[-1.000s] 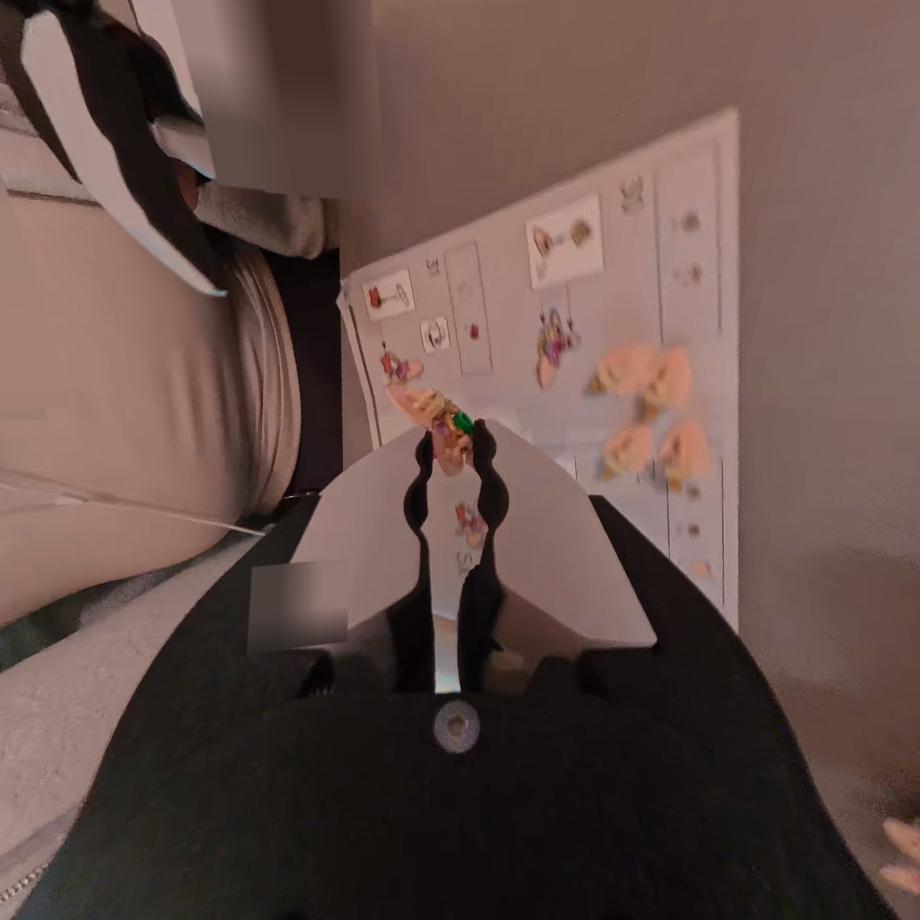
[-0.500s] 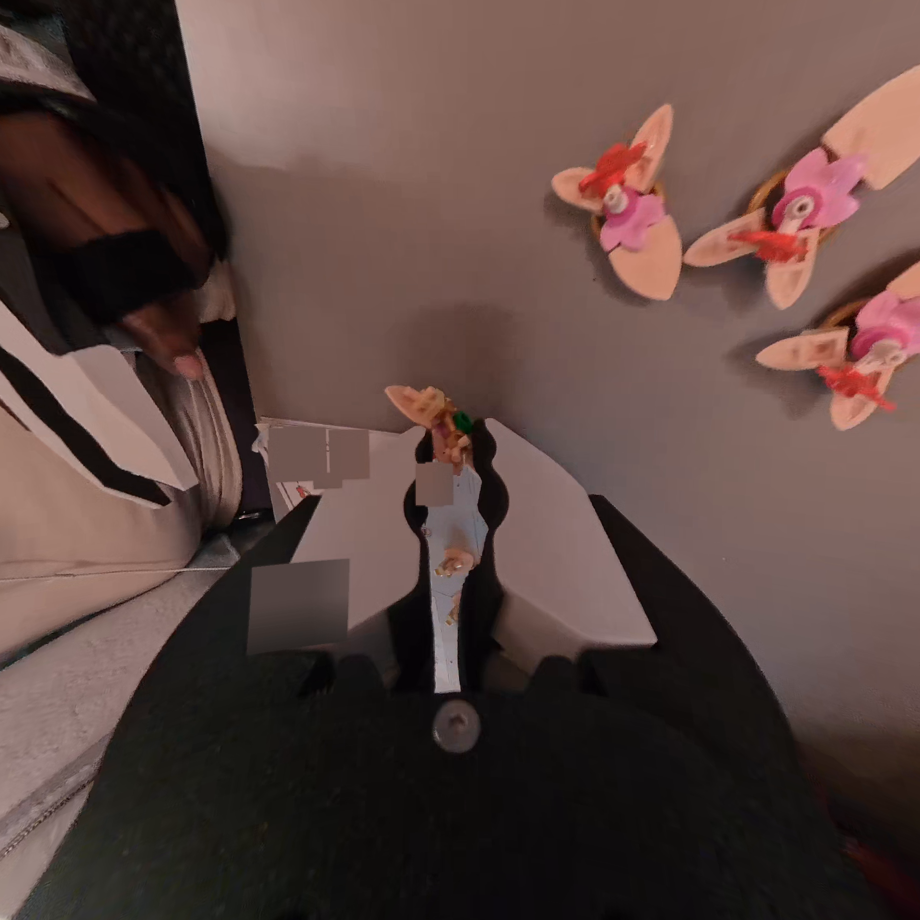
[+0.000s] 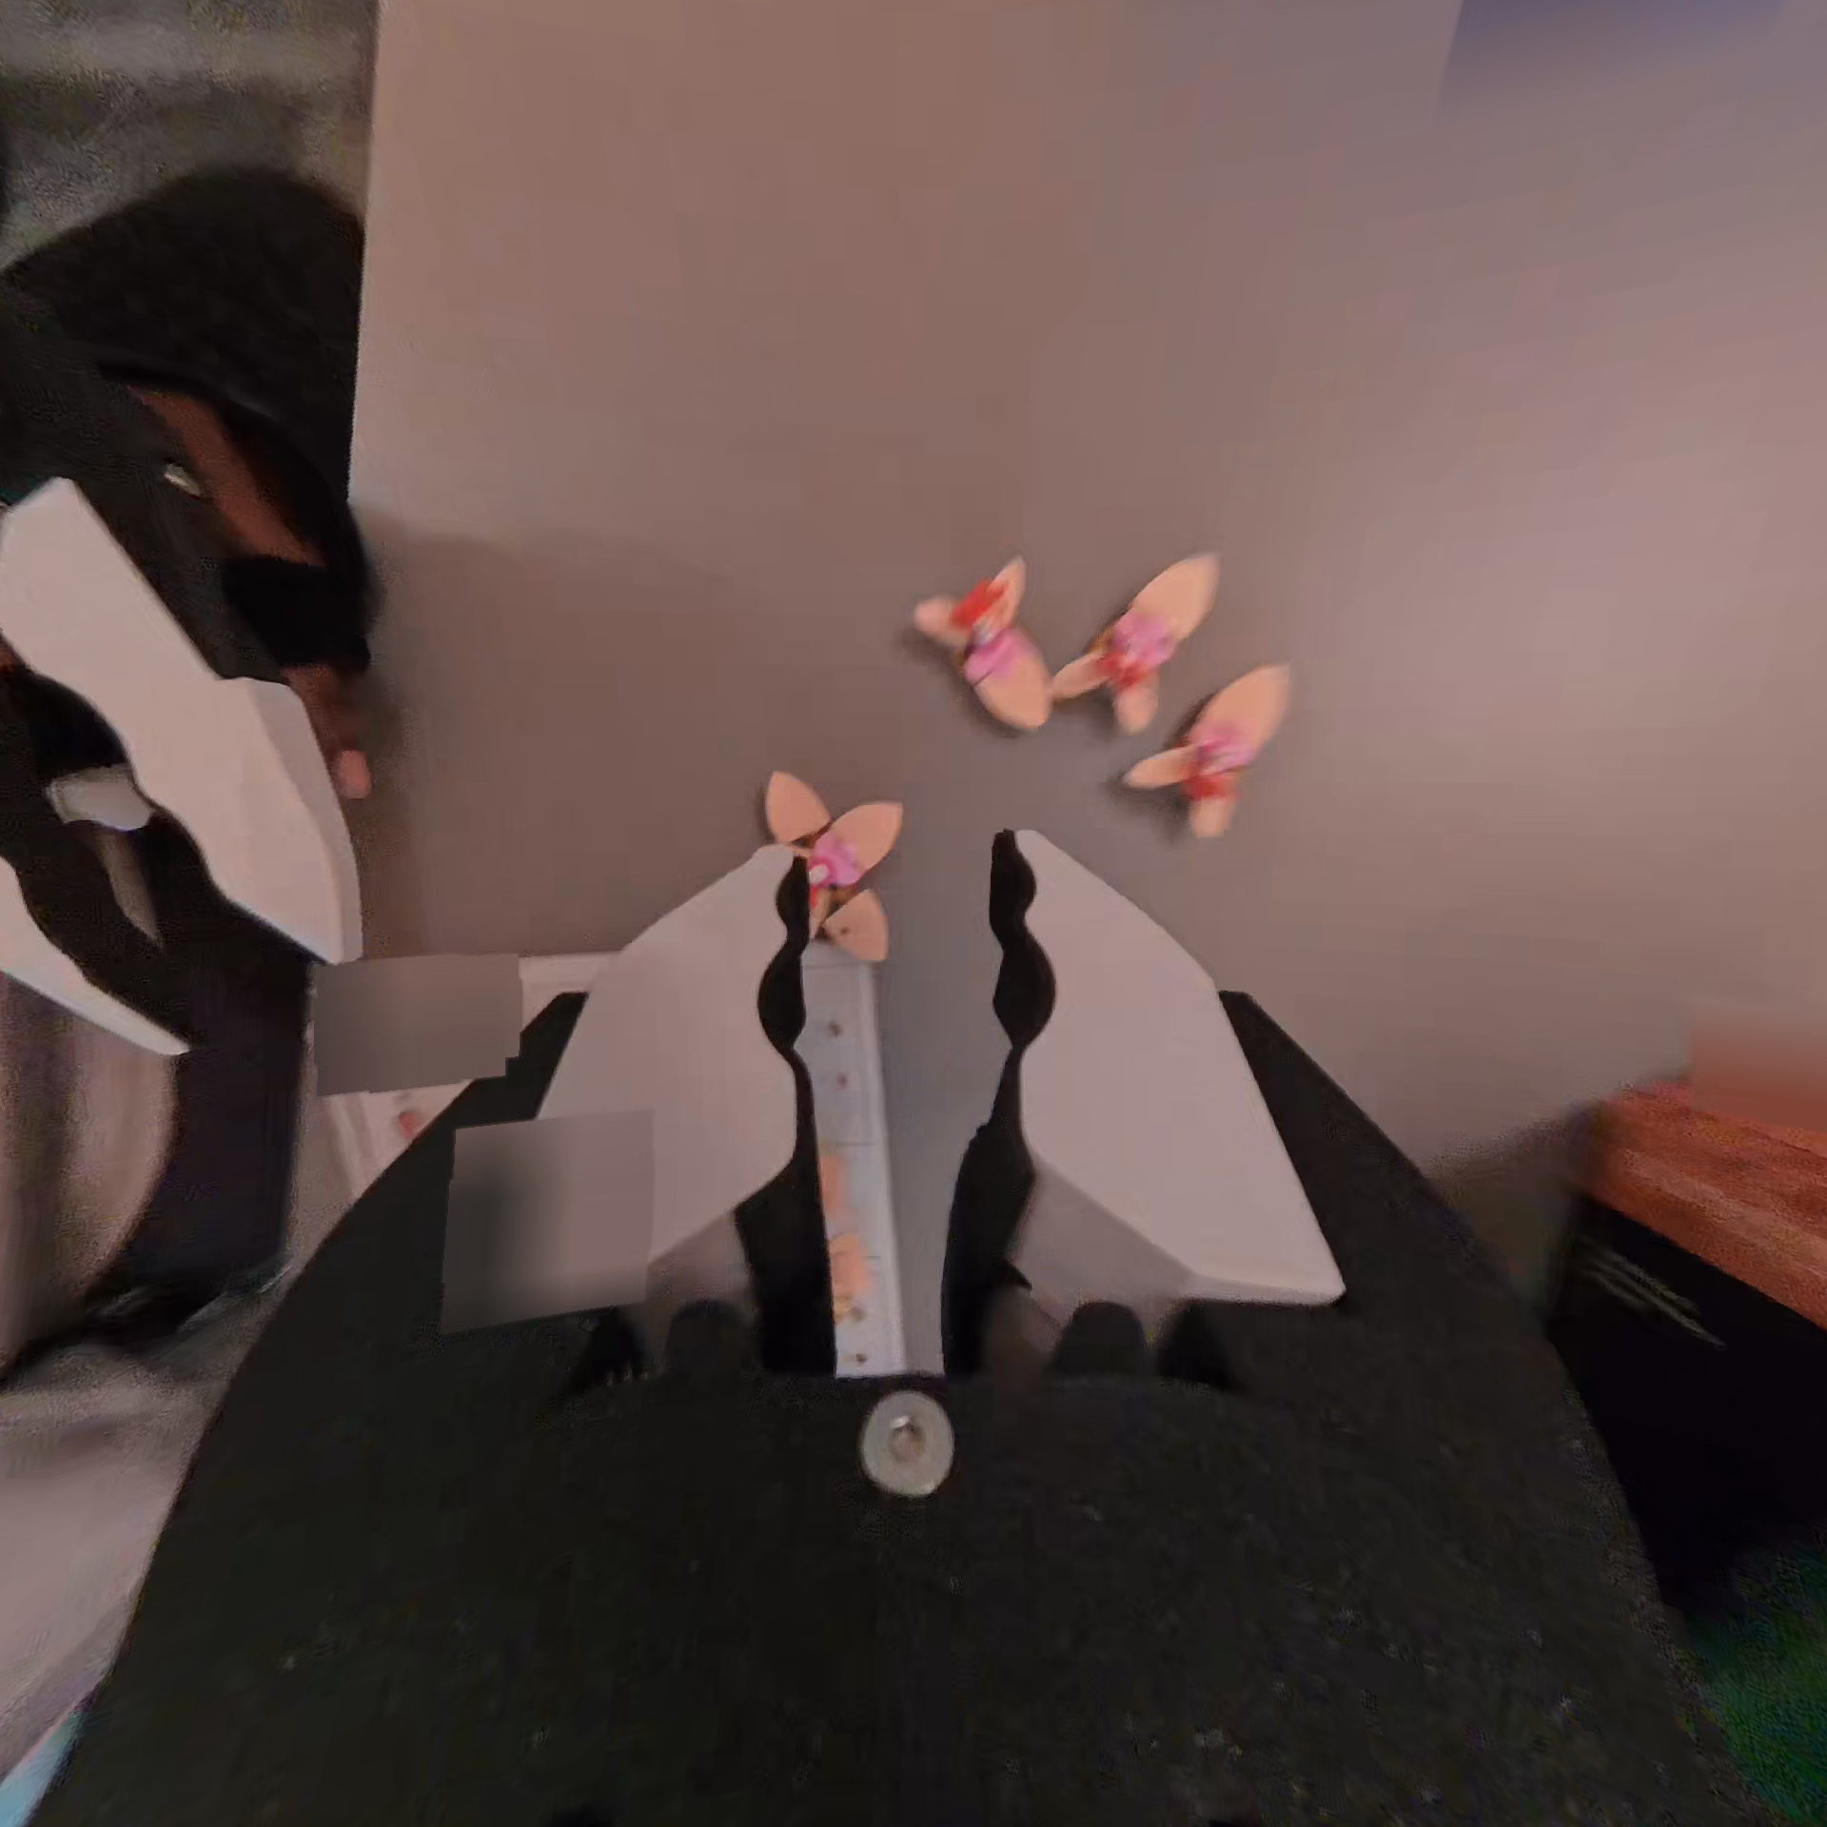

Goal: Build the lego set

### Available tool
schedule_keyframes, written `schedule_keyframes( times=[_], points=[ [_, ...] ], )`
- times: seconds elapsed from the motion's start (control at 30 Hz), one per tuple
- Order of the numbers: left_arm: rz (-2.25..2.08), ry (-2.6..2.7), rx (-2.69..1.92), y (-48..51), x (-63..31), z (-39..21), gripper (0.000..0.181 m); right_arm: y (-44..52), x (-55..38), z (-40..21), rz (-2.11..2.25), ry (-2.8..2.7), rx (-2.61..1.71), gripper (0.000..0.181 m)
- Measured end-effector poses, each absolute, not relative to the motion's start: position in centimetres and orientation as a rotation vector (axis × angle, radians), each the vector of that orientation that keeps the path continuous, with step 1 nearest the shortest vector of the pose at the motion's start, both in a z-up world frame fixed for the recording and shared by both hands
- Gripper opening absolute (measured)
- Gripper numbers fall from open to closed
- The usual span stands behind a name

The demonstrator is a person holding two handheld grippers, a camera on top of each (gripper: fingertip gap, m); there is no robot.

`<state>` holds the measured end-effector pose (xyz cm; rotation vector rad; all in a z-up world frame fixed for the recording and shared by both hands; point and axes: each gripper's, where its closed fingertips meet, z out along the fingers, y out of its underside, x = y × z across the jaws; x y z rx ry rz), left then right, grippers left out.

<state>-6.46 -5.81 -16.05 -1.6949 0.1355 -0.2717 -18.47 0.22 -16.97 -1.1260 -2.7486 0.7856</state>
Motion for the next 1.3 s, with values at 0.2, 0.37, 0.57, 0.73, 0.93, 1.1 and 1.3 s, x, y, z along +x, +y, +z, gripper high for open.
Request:
schedule_keyframes(
  times=[0.2, 0.37, 0.57, 0.73, 0.93, 1.1, 1.3],
  points=[
    [-0.275, 0.056, -1.637, -5.7, -7.8, -15.0, 0.029, 1.7, -12.8, -4.3, 1.170, -1.903, -0.664, 0.031],
    [-0.126, 0.200, -1.556, -5.3, -7.8, -14.0, 0.036, 2.5, -3.2, -4.6, 1.381, -1.696, -0.616, 0.022],
    [0.026, 0.396, -1.497, -4.1, -5.6, -13.8, 0.035, -3.9, 6.0, -7.6, 1.933, -1.574, -0.370, 0.027],
    [0.030, 0.426, -1.484, -3.2, -4.8, -14.0, 0.033, -3.6, 7.1, -7.8, 2.088, -1.335, -0.334, 0.022],
    [0.009, 0.359, -1.378, -4.1, -5.6, -12.8, 0.030, -5.2, 5.6, -10.9, 1.964, -1.488, -0.374, 0.024],
    [0.051, 0.313, -1.312, -5.9, -7.0, -10.0, 0.044, -4.8, 4.5, -10.7, 1.964, -1.454, -0.376, 0.039],
    [0.197, 0.202, -1.420, -7.1, -13.6, -8.7, 0.094, -2.6, 5.9, -8.6, 1.995, -1.200, -0.327, 0.046]
  ],
)
